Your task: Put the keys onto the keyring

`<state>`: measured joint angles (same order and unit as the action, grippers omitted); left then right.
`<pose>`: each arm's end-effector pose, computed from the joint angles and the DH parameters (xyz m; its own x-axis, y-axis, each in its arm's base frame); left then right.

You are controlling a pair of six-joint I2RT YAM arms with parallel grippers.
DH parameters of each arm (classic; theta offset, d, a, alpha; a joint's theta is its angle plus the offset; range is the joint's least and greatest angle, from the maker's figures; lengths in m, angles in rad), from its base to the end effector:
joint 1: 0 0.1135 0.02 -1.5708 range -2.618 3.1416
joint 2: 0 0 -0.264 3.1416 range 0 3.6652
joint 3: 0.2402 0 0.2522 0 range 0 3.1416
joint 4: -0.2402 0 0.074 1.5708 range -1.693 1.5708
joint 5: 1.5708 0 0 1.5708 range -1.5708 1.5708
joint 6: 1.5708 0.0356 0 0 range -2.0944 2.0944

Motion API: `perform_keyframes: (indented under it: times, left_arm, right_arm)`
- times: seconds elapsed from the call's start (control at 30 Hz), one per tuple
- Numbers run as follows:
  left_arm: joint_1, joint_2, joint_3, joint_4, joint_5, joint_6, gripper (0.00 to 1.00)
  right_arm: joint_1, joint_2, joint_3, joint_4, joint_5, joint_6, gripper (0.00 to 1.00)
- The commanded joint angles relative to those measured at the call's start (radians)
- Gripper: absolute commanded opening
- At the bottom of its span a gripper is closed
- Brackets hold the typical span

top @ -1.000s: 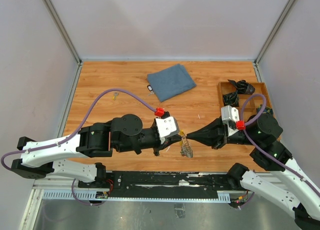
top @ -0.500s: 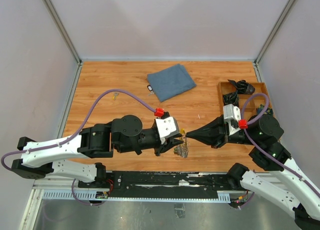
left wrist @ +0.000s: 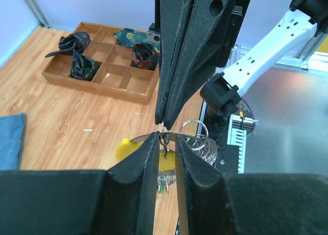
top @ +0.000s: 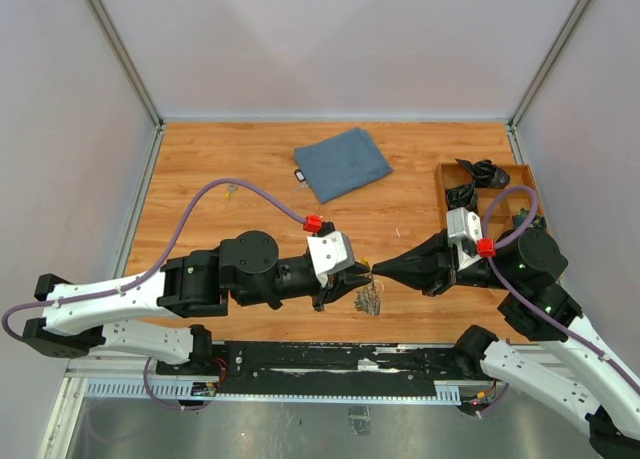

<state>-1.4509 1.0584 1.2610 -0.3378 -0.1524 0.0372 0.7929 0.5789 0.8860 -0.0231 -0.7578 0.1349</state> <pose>0.0325 -0.2244 0.4369 0.0197 0.1437 -0.9894 0.9633 0.2624 0.0573 0.0599 0.0957 0.4172 0.0630 0.2031 -0.9771 -0.9980 0.0125 -0.0617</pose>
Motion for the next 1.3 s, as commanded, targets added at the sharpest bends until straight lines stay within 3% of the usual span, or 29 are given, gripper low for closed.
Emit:
perform_keyframes:
  times: [0.0, 0.17, 0.33, 0.47, 0.67, 0.8, 0.93, 1.27]
  left_arm:
    - [-0.009, -0.021, -0.019, 0.074, 0.019, -0.011, 0.22]
    - [-0.009, -0.011, -0.016, 0.071, 0.018, -0.010, 0.01]
    - [-0.009, -0.007, 0.007, 0.020, 0.008, -0.012, 0.00]
    - [-0.009, 0.030, 0.101, -0.141, -0.013, -0.008, 0.01]
    - [-0.009, 0.173, 0.305, -0.499, -0.066, -0.027, 0.01]
    - [-0.009, 0.294, 0.428, -0.714, -0.121, -0.061, 0.00]
    - [-0.009, 0.384, 0.490, -0.852, -0.165, -0.084, 0.01]
    - [-0.010, 0.409, 0.528, -0.858, -0.165, -0.060, 0.01]
  right_arm:
    - [0.014, -0.013, 0.004, 0.040, 0.003, 0.002, 0.00]
    - [0.014, -0.016, 0.004, 0.034, 0.003, 0.001, 0.00]
    - [0.014, -0.011, 0.037, -0.079, 0.019, -0.072, 0.01]
    - [0.015, -0.017, 0.074, -0.233, 0.071, -0.182, 0.30]
    - [0.014, 0.004, 0.072, -0.366, 0.103, -0.286, 0.41]
    - [0.014, -0.024, -0.019, -0.277, 0.132, -0.278, 0.49]
    - [0.014, -0.089, -0.160, -0.075, 0.151, -0.243, 0.48]
    - [0.048, -0.129, -0.358, 0.155, 0.088, -0.203, 0.40]
